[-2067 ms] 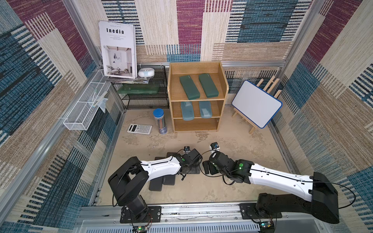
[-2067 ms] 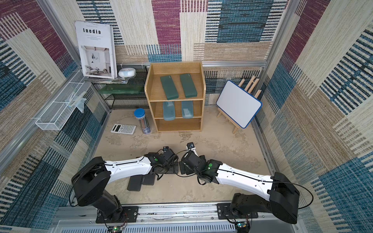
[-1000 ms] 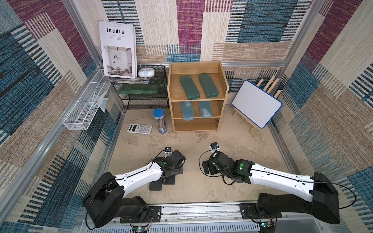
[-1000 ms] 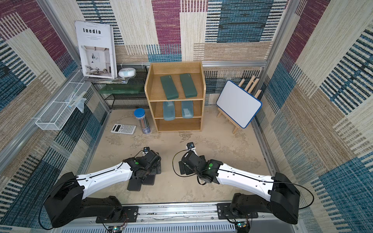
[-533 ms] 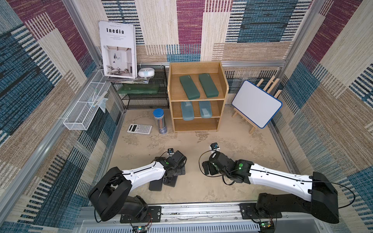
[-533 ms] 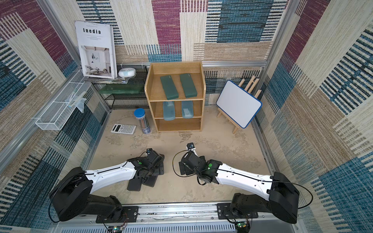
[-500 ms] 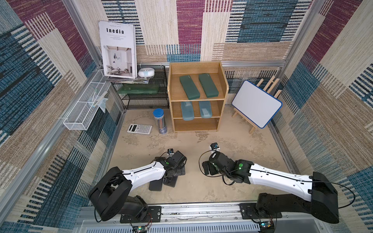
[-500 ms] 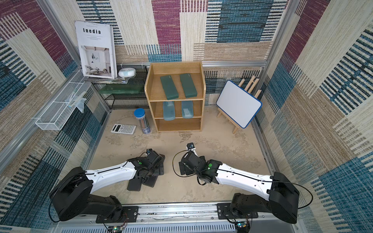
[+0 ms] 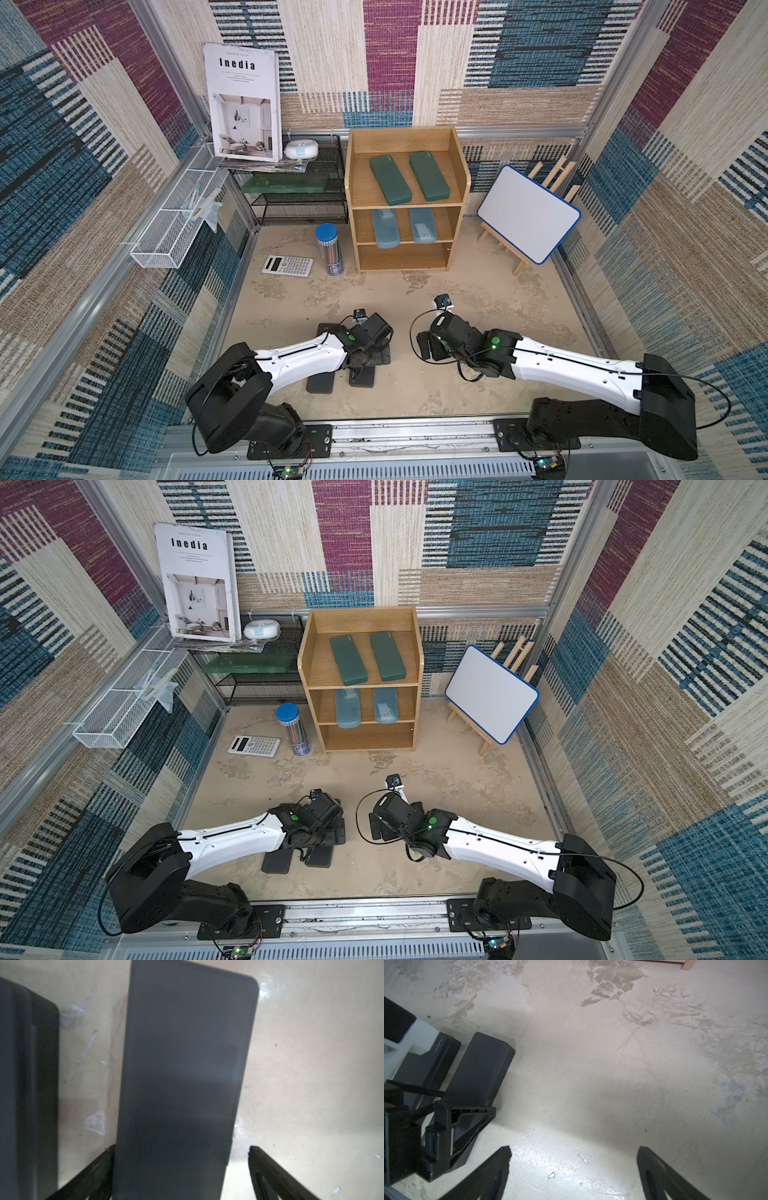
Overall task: Place the pencil cases on the shelf according to color
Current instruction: Pick up the pencil case from the center of the board.
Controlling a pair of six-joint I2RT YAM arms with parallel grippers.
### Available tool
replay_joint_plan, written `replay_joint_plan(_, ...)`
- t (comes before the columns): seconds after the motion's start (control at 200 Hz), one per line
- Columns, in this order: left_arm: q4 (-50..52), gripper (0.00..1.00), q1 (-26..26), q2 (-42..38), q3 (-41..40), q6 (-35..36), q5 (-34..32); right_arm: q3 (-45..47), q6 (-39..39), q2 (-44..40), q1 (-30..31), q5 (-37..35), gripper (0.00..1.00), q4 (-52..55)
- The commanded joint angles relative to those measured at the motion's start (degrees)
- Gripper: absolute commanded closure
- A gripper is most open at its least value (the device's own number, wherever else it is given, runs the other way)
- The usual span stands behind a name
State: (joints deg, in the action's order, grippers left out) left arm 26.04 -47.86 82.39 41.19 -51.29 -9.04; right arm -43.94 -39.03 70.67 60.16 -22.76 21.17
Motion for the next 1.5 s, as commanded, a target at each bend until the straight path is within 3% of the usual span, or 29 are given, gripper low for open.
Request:
replay_joint_plan(0.0,1.53,0.01,-2.29,0.87,1.43,-3.8,1.77,-0.09,-1.82,-0.3,0.04,-2.55,0.01,1.62)
replay_joint_plan(0.306,-1.89,0.0,-5.06,8.73,10.18,-4.13,2.34,1.51,-5.43,-7.21,-0.13,-4.72,0.01,6.16)
replay_joint_plan(0.441,2.92,0.01,-4.56,4.42,11.41,-2.25,-2.86,4.73,-5.65,-11.67,-0.13,-1.46,0.01,2.59)
replay_joint_plan(0.576,9.24,0.01,-0.25,-3.3,10.1,2.06,-6.28,5.99,-8.2,-11.96,-0.13,4.41,0.01,-2.18)
replay_joint_plan(0.681,12.44,0.01,5.39,-11.08,6.94,5.68,-7.21,5.71,-11.01,-7.88,0.63,9.63,0.01,-6.39)
replay_joint_plan(0.801,15.09,0.01,11.95,-20.07,3.2,9.0,-7.37,1.89,-14.87,1.13,4.59,9.09,0.0,-7.74)
replay_joint_plan(1.077,20.35,0.01,22.45,-32.96,-0.88,12.36,-6.7,-14.49,-21.15,22.25,12.63,7.72,0.01,3.2)
replay_joint_plan(1.493,16.44,0.01,27.26,-34.05,-3.84,12.09,-1.64,-19.76,-22.63,33.78,14.22,8.76,0.01,8.54)
